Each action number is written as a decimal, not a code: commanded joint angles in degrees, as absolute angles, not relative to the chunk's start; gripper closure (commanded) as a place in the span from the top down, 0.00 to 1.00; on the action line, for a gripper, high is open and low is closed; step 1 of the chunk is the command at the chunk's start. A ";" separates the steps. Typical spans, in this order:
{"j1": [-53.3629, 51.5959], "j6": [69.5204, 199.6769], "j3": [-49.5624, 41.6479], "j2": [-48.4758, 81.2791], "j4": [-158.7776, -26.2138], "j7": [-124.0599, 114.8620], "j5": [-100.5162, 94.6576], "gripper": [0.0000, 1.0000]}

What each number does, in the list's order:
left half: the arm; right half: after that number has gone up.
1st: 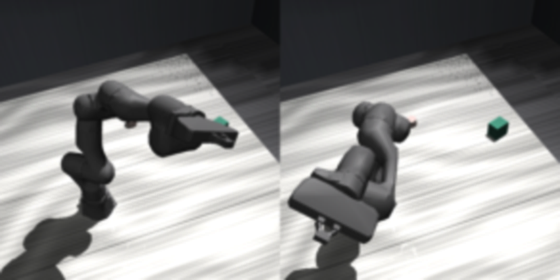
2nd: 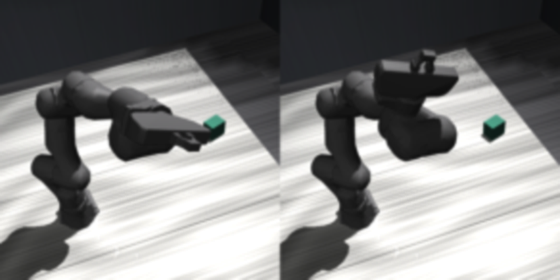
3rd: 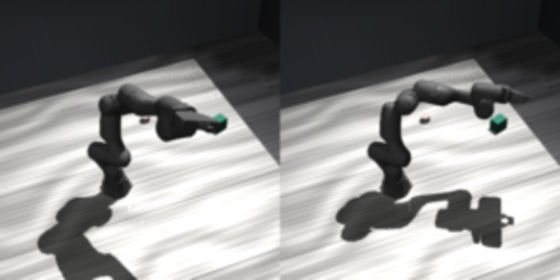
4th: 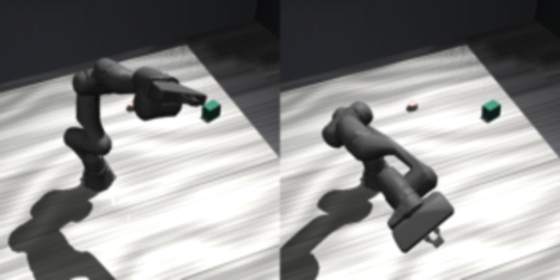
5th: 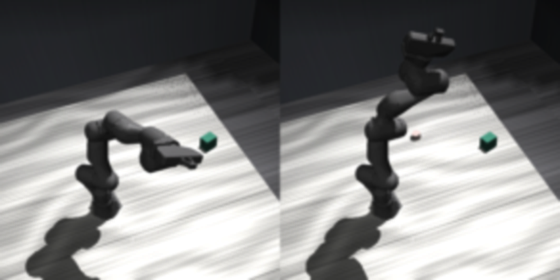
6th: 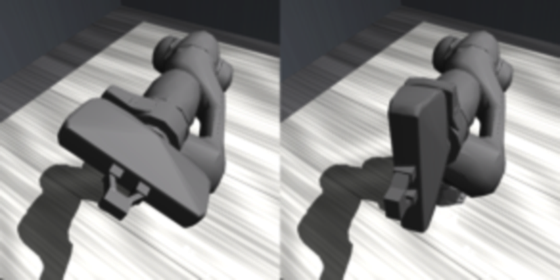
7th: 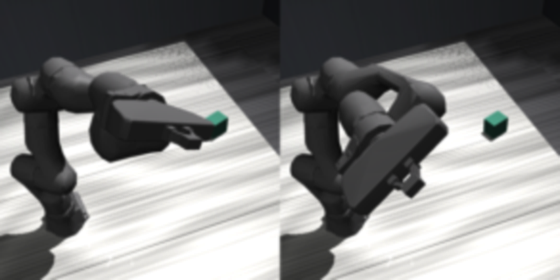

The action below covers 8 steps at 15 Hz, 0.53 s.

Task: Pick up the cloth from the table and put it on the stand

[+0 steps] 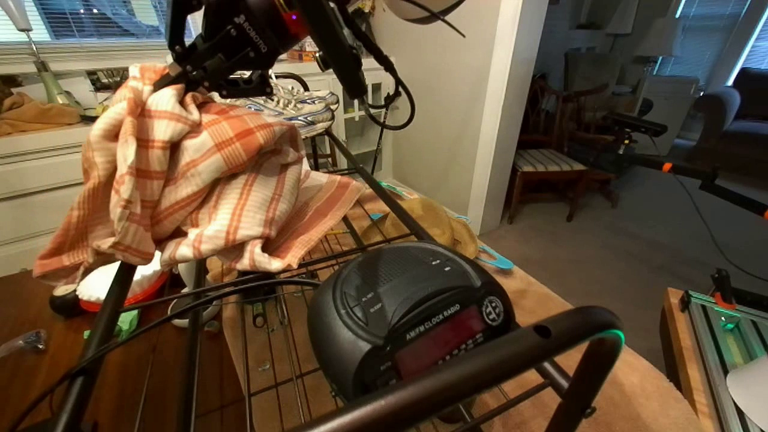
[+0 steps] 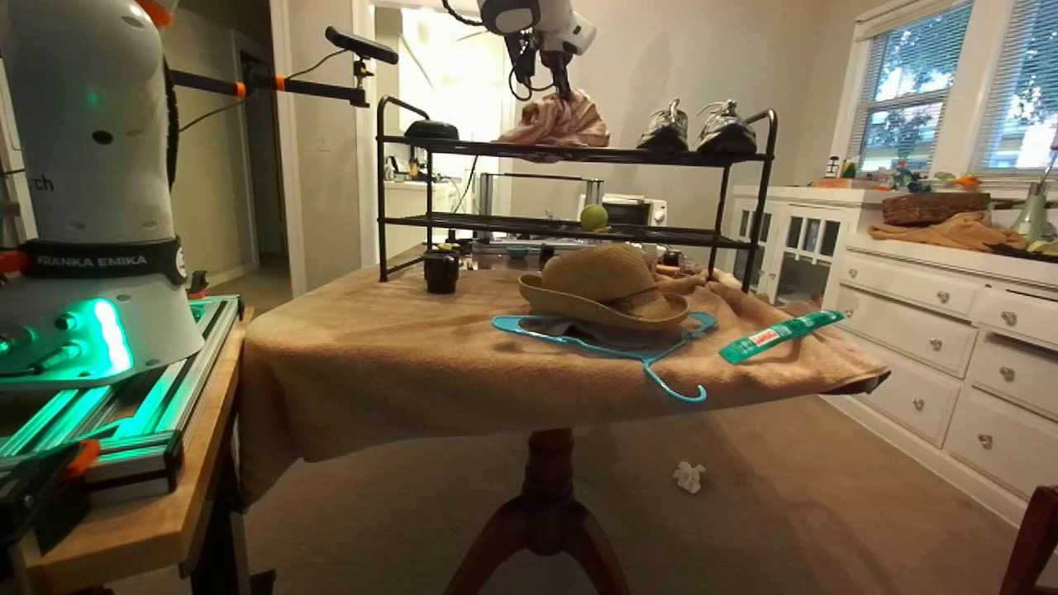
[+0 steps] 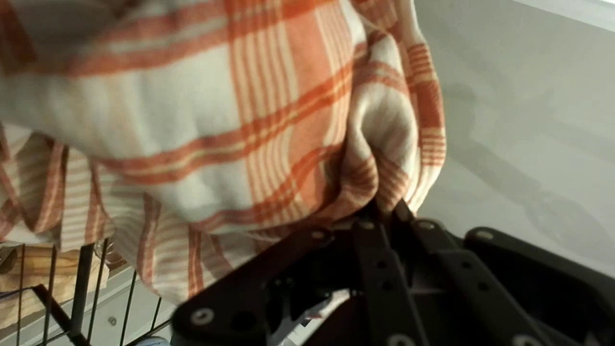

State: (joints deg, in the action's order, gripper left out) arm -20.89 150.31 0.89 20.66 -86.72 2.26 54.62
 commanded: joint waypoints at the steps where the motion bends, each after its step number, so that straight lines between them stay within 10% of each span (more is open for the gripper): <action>1: -19.64 148.21 2.95 24.03 -82.41 4.52 58.59 0.34; 8: -17.38 151.91 3.20 18.35 -87.14 9.31 64.54 0.80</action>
State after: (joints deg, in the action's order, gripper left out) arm -18.70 150.27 3.41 22.14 -83.95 6.82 62.51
